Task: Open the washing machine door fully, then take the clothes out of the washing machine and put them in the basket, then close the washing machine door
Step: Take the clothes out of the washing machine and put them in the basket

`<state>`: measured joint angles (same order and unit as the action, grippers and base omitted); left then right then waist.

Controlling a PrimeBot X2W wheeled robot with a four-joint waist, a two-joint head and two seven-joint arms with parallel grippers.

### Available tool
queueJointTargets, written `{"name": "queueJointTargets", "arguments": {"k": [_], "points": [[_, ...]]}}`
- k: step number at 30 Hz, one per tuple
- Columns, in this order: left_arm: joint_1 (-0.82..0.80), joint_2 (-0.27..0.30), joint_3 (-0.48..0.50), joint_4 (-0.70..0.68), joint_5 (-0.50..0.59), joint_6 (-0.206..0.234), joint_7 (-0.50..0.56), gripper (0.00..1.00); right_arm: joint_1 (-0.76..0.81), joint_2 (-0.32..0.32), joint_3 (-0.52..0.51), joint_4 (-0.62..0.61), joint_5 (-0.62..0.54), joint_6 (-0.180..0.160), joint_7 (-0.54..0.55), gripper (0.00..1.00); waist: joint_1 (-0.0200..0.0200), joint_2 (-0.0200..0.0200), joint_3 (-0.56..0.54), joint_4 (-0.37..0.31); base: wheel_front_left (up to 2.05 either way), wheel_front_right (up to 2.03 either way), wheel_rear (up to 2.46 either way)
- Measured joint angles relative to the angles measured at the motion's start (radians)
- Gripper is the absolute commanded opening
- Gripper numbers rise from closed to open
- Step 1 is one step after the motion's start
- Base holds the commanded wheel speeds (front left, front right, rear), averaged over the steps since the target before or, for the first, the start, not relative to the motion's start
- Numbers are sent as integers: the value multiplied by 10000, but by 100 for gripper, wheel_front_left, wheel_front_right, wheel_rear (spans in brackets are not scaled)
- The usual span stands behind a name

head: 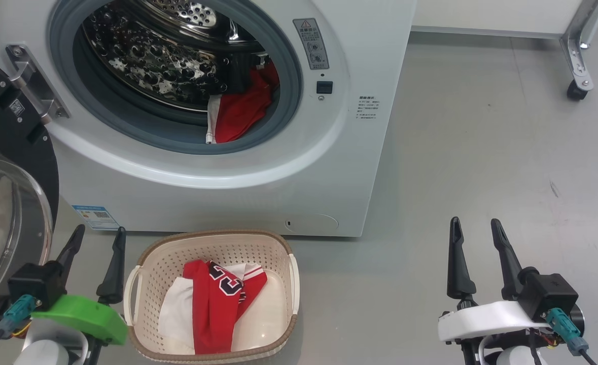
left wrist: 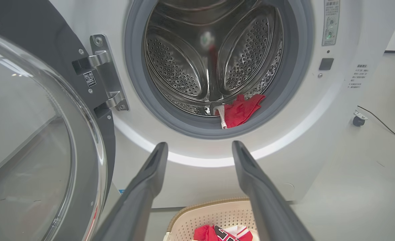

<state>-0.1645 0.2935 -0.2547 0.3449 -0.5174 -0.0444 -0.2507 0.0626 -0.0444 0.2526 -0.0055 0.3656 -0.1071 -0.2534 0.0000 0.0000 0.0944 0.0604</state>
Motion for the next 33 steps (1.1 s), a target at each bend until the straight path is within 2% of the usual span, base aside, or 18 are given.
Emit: {"name": "queueJointTargets", "arguments": {"k": [33], "points": [[797,-171,571,-988,456,31,-2,100,85,2,-12,-107,6,81,0,100,0,0,135,-113,0,0,0]]}}
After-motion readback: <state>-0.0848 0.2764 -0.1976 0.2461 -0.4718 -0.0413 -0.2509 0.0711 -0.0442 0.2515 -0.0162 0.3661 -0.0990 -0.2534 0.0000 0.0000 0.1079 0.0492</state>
